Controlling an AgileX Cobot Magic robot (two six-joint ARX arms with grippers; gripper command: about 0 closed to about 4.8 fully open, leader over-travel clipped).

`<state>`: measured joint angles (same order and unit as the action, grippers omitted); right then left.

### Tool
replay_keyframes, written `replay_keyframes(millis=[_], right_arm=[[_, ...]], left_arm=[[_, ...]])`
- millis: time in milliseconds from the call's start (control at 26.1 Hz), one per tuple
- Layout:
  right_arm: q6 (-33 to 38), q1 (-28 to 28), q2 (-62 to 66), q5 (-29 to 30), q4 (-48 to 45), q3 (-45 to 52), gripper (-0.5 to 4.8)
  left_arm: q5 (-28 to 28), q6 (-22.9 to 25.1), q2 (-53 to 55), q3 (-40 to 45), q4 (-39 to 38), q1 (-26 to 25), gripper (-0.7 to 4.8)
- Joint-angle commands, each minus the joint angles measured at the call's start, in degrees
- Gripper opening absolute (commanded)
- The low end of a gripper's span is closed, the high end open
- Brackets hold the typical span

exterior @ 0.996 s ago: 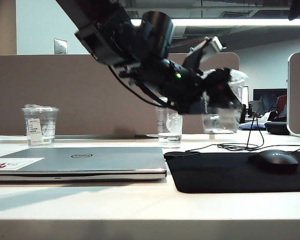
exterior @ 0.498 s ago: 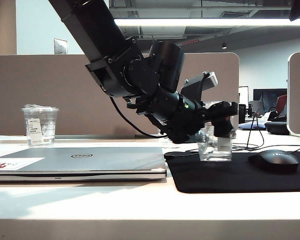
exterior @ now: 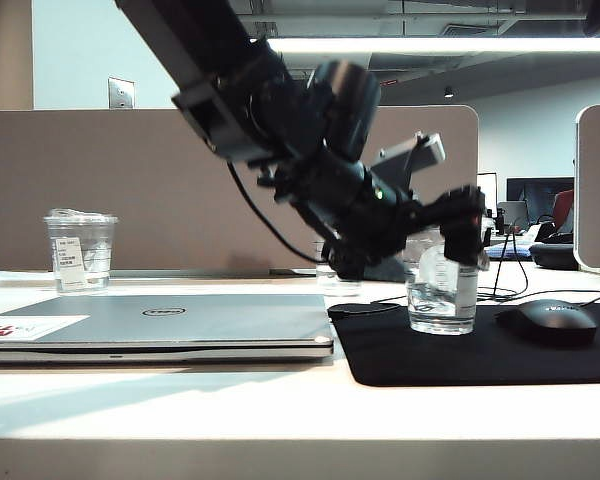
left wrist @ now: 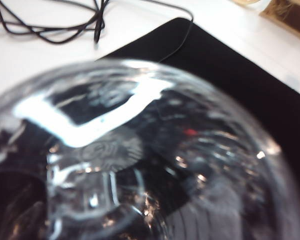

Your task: Pick up the coffee cup on the middle and place it on the right side of the laptop.

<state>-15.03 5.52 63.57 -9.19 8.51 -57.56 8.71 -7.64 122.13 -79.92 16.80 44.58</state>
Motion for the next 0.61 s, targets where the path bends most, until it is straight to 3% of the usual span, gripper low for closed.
replay_keyframes(millis=[38,613], right_arm=[[0.24,0.07,-0.5,-0.35,-0.72,-0.22,-0.06],[0.24,0.07,-2.86,-0.37,0.42,-0.22,-0.06]], left_arm=[[-1.14,-0.31,-2.64,-0.15,-2.78,0.15,4.79],[-2.73,-0.57,-5.42,-0.15,-24.61,1.77,4.79]])
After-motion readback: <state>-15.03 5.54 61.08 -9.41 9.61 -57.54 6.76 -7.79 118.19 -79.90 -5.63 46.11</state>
